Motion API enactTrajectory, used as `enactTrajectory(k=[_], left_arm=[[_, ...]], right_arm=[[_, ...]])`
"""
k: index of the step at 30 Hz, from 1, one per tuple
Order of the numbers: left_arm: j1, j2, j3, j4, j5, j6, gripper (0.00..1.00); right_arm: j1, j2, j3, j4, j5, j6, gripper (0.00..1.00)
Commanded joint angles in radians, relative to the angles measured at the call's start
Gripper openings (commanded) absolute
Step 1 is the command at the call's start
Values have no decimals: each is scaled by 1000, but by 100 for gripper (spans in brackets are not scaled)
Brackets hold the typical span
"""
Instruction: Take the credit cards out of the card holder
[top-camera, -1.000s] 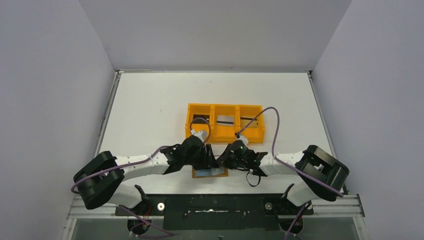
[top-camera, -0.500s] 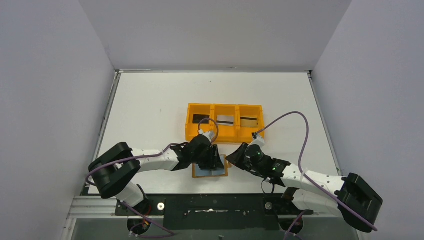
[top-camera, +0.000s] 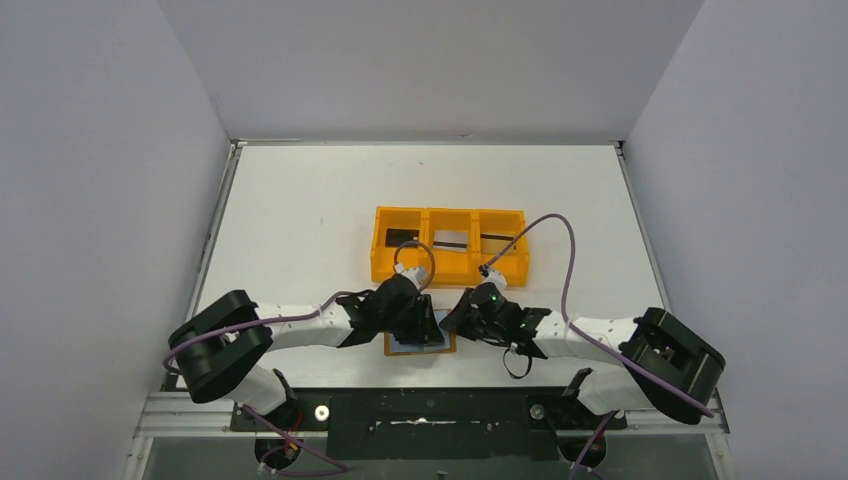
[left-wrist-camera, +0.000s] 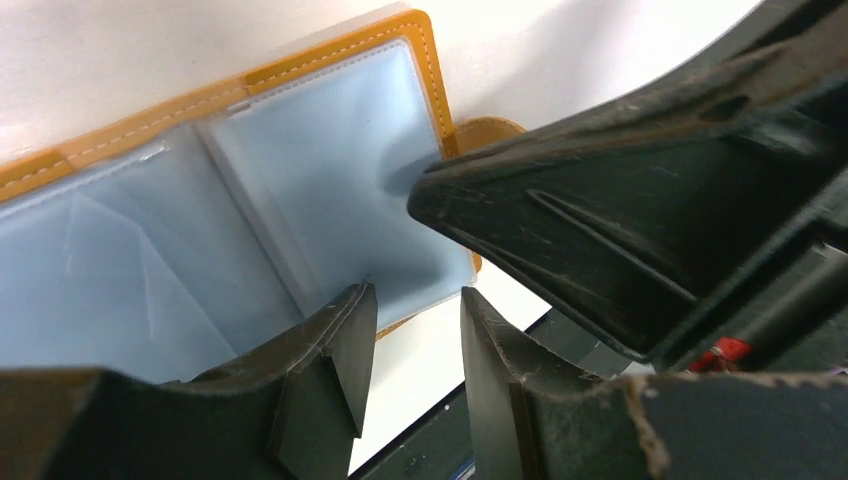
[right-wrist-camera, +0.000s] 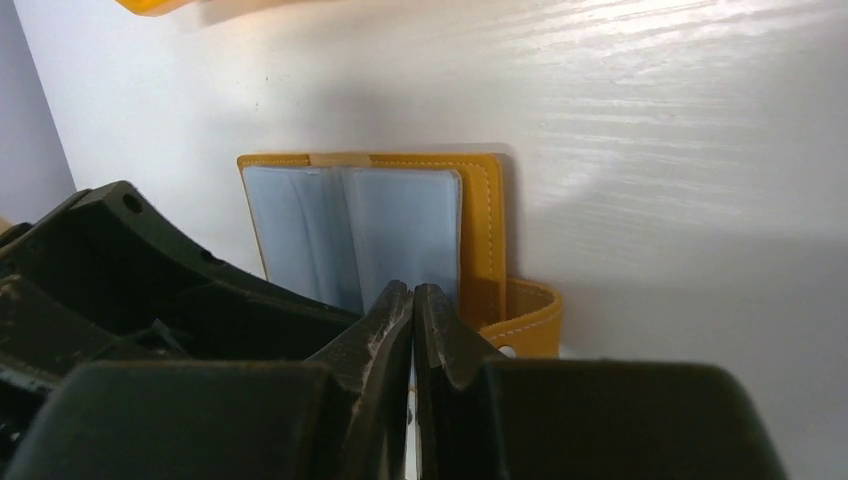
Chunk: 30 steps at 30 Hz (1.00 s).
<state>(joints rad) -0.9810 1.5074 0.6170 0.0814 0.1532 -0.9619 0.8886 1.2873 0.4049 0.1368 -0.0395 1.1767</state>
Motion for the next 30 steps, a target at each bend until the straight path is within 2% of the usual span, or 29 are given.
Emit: enactTrajectory(k=[1,4,9,11,15,21,30], left_arm=[[-4,-99,-21,-15,-46,12,36],[-2,-187,-26,-71,-111,8,36],[15,-347,-34,-259,-291,-21,46],[36,-388,-62,-299,-316,-32,49],[88,-409,-116,-300,-263,-41,51],[91,-381,-151,-198,-201,-48,51],[90,-367,-151,-173,-199,-49,51]], right_arm=[[-9,64,49,55,-29,-37,1],[-10,111,52,-2,-16,-19,0],[-7,153,39,-24,-11,-1,0],[-3,167,40,-21,-13,5,0],[-1,178,54,-35,-7,5,0],[-1,173,60,-55,6,5,0],[-1,181,61,-58,4,8,0]])
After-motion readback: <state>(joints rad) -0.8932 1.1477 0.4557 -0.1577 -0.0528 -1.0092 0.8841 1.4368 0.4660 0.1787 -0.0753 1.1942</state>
